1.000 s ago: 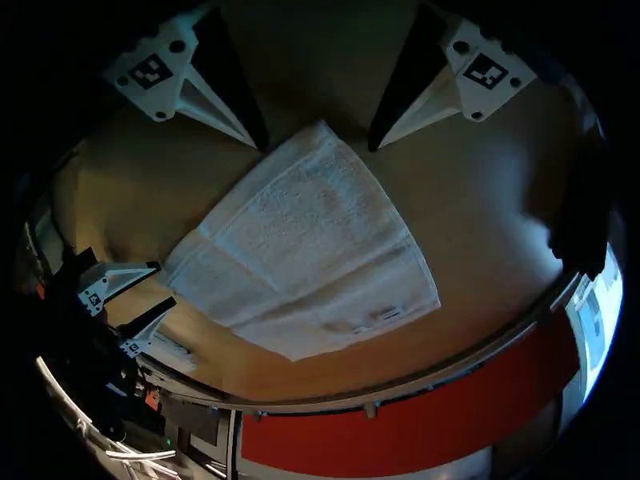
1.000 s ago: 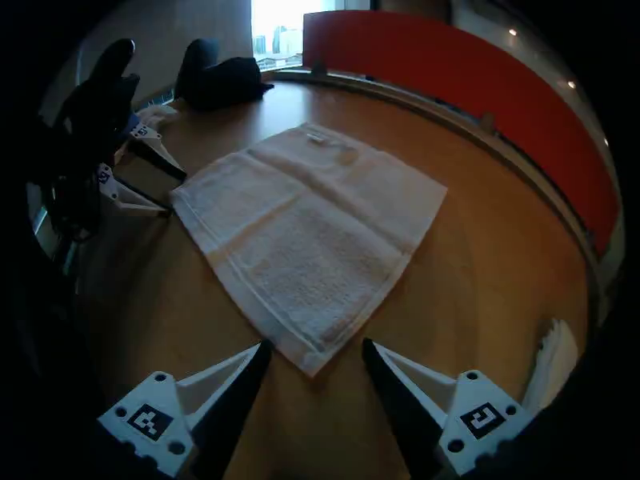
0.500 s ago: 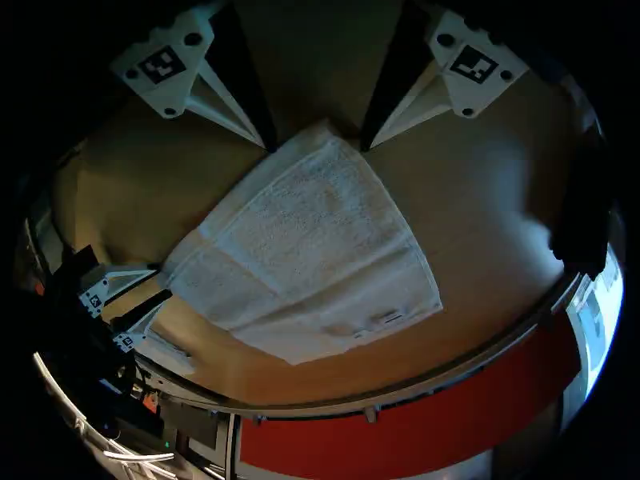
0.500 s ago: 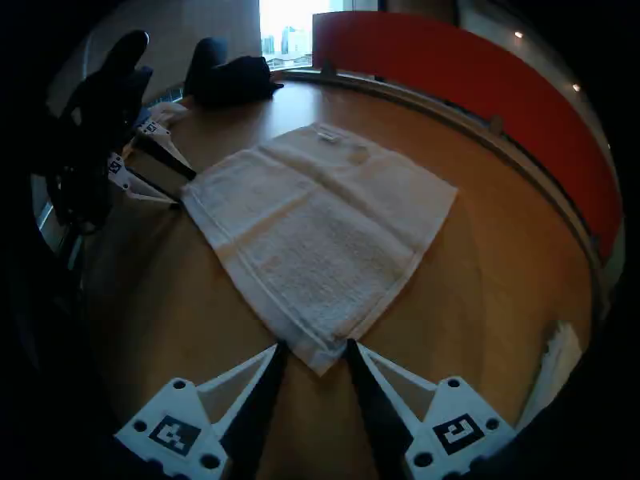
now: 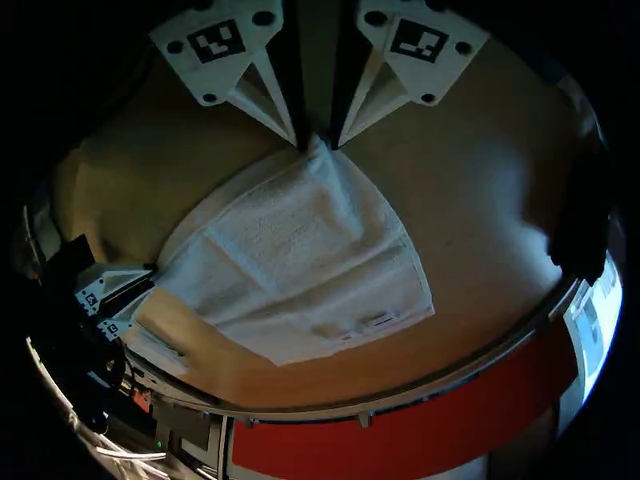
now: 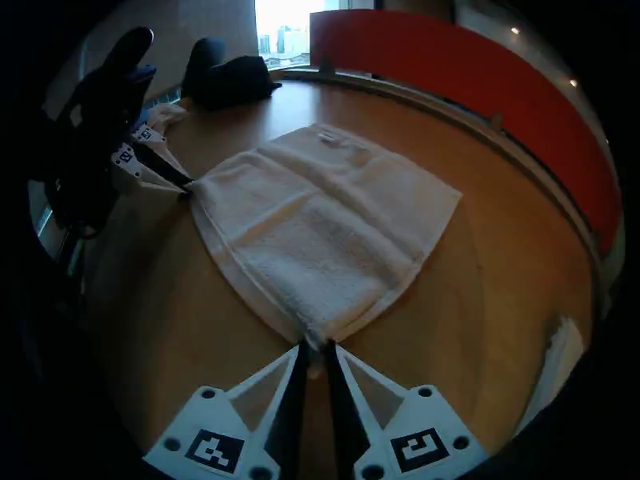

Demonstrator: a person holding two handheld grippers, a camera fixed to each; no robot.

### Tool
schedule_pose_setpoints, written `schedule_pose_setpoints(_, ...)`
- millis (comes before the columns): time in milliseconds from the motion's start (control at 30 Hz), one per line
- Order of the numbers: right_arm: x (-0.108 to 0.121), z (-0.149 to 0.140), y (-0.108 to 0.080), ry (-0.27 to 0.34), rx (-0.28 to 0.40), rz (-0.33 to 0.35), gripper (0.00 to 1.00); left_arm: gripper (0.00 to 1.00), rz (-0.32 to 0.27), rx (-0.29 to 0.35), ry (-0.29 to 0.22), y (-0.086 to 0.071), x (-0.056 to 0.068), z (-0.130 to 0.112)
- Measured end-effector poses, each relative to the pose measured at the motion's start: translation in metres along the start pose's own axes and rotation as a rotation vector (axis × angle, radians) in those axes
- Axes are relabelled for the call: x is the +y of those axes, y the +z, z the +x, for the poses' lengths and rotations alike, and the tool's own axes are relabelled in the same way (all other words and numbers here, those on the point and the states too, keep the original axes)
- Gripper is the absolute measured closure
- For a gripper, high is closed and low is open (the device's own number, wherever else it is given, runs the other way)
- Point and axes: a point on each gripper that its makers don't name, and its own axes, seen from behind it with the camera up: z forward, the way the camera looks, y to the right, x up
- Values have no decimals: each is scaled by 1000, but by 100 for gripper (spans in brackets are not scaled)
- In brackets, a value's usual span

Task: Fold towel

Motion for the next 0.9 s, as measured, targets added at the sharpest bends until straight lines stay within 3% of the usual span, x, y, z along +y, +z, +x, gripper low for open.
schedule_pose_setpoints(367, 4, 11, -10, 30, 35, -19, 84, 87, 0, 11, -32, -7, 6, 5)
schedule_pose_setpoints(900, 4, 46, -54, 27, 107, -45, 85, 88, -1, 66, -106, -52, 9, 37)
